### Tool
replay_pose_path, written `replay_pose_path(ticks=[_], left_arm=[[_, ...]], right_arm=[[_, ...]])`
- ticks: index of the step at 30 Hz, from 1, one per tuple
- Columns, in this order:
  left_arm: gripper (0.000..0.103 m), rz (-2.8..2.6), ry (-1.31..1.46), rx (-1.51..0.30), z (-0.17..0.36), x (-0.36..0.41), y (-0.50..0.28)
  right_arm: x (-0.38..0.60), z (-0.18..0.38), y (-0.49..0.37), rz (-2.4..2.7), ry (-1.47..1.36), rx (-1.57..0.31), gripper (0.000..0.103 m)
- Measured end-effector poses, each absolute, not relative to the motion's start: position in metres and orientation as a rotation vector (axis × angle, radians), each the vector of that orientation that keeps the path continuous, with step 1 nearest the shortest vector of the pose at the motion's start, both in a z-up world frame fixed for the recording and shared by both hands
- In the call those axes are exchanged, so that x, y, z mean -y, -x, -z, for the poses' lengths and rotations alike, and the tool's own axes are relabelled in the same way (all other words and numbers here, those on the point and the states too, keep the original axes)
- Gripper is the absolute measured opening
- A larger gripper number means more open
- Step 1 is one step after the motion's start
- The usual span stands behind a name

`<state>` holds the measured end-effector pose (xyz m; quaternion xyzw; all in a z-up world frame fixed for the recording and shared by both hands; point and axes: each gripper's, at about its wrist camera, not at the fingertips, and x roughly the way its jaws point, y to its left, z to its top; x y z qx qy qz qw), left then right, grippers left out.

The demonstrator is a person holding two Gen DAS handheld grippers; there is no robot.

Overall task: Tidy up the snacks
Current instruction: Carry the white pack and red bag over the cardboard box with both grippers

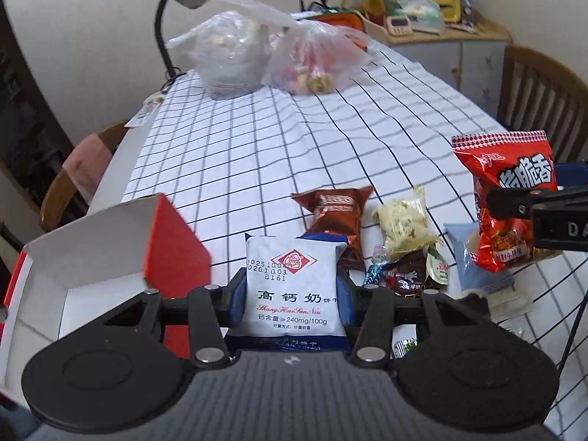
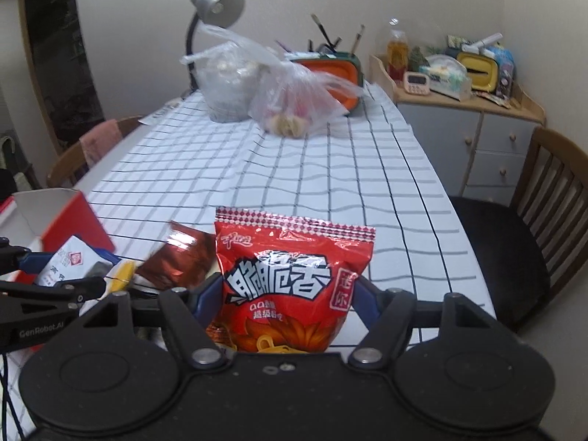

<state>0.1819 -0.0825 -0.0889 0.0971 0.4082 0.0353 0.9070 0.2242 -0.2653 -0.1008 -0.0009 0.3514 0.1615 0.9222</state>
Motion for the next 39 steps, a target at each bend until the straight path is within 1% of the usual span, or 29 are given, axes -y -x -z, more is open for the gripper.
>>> replay_pose_path(ticks=[10,22,30,39], left_arm=[[0.047,-0.087,-0.075,-0.828,0.049,0.04,-0.151],[0.047,-0.131,-0.035,-0.81,0.025,-0.048,-0.122],[0.047,-0.176,-0.035,-0.806,0.021,-0.113,-0.113],[0.047,-0.226,-0.05,-0.845,0.033,-0.185,-0.115]], right_arm=[[0.228,0.058,-0.193,-0.448,0.023,-0.725,0.071],[0.133,0.029,-0.163,-0.553,0.069,-0.717,0.071],[0.052,0.03,-0.157,-0.623,0.146,-0.721,0.071],[-0.024,0.053,-0.167,-0.653,0.217,-0.758,0.071]])
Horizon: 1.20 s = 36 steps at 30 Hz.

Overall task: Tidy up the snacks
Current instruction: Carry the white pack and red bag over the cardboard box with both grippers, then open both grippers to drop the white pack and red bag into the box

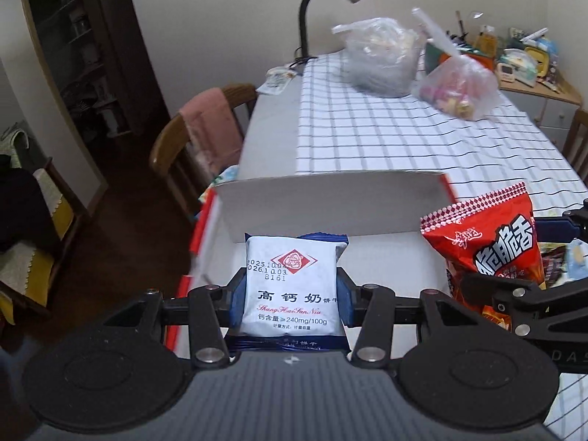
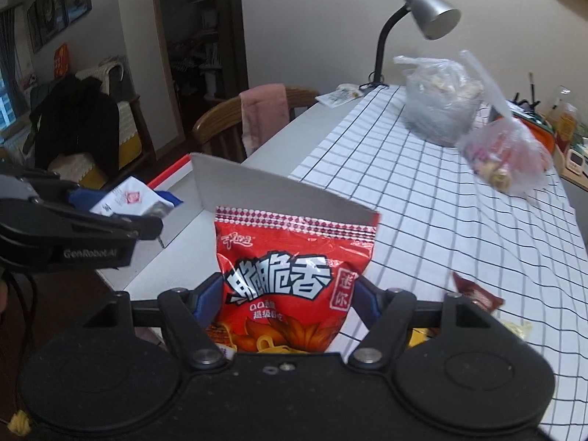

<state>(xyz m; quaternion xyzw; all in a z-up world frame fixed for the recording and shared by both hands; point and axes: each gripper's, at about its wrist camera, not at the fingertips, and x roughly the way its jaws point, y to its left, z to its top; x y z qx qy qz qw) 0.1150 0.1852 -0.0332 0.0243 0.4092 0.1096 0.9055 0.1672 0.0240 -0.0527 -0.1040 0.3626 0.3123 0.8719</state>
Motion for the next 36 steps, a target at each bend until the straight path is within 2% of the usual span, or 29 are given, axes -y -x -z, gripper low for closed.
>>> replay_pose_path(ticks=[8,17,36], left_arm=[[0.047,-0.191,-0.063,-0.931,0.064,-0.222,-0.138],[0.047,-0.16,-0.126,-1.009,0.097,-0.227,-0.155],[0.048,-0.123,-0.221,-1.123,0.127,-0.222,-0.165]], right_arm=[[-0.075,0.085,-0.18,-0.66,0.311,-0.809,0.071],[-0.096,0.123,-0.193,-0.653,0.35,-0.902,0.071],[-0.113,0.138,-0.195,-0.644,0.427,-0.984,0.073]])
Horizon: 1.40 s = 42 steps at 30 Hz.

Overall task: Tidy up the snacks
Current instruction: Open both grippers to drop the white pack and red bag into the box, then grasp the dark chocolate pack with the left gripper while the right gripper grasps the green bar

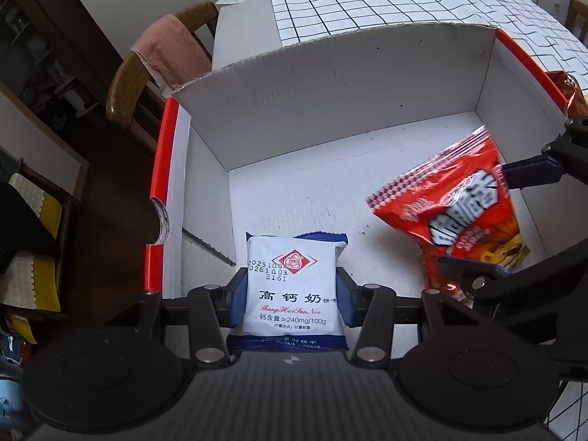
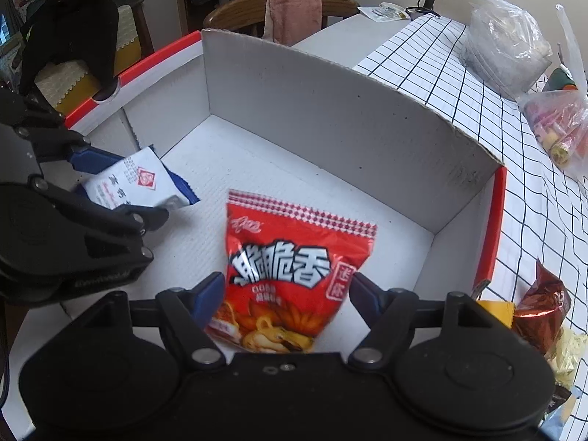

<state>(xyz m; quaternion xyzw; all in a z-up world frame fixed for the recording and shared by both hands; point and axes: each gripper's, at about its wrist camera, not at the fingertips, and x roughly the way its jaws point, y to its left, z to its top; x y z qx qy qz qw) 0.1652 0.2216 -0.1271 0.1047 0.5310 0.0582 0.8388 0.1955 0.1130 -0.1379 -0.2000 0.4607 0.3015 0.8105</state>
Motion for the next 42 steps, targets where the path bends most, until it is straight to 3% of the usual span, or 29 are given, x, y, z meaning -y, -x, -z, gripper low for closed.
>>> replay_pose_path(ticks=[17,26,29,42], left_arm=[[0.056,-0.101,-0.119,-0.945,0.071,-0.222,-0.135],[0.064,-0.062,-0.079,-0.814,0.037,-0.206,-0.116],[0.066,-0.045,-0.057,-0.783,0.029,-0.2,-0.112],[0.078,0.017,-0.011,-0.68,0.013,-0.162,-0.098]], right_arm=[[-0.074,0.077,-0.172,-0.657,0.261,-0.83,0.086],[-0.034,0.043,-0.157,-0.617,0.162,-0.742,0.088],[-0.02,0.034,-0.15,-0.606,0.129,-0.709,0.097],[0.041,0.018,-0.128,-0.563,0.044,-0.618,0.103]])
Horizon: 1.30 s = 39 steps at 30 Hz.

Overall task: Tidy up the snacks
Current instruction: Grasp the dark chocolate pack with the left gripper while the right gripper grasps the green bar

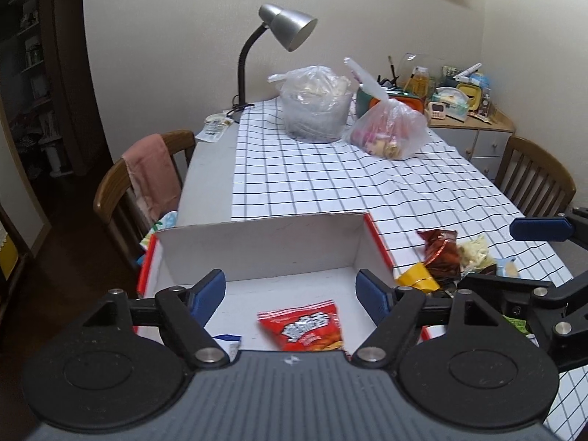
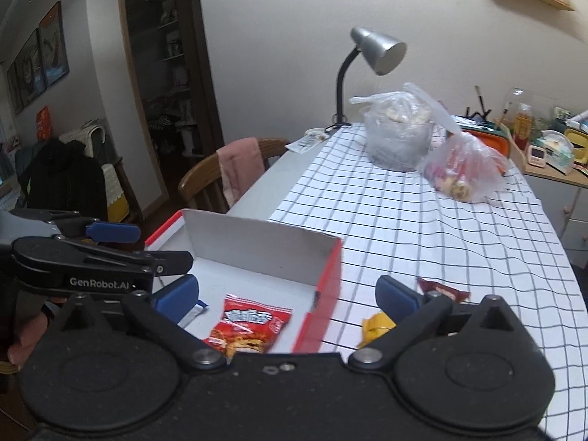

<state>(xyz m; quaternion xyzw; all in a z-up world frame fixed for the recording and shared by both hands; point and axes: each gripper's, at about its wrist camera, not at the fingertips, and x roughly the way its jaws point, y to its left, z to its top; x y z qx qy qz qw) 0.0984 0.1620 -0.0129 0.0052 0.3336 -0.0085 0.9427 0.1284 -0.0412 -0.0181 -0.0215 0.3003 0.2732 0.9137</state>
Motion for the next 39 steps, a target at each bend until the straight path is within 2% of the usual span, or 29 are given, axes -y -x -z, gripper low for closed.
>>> replay_pose_path(ticks=[10,25,35,39], left_arm=[[0.085,0.093,0.036,-0.665,0.019,-0.117,-0.102],[0.085,0.112,0.02,-0.767,0.054,-0.011,-0.128],[0.085,0.077,-0.029,-0.864,0.092,0.04,-0.151],[0.085,0.045,-0.038,-0.893,0.107,0.05,-0.163]], right_arm=[[0.101,0.032,-0.12,-0.538,-0.001,-0.605,0.103],[0.197,0.071,-0.131,-0.524,0.09,-0.699,0.103],[0.219,0.122,-0.144,-0.605,0.277,-0.796,0.102],[0.218,0.141,-0.148,-0.666,0.364,-0.818,0.096]])
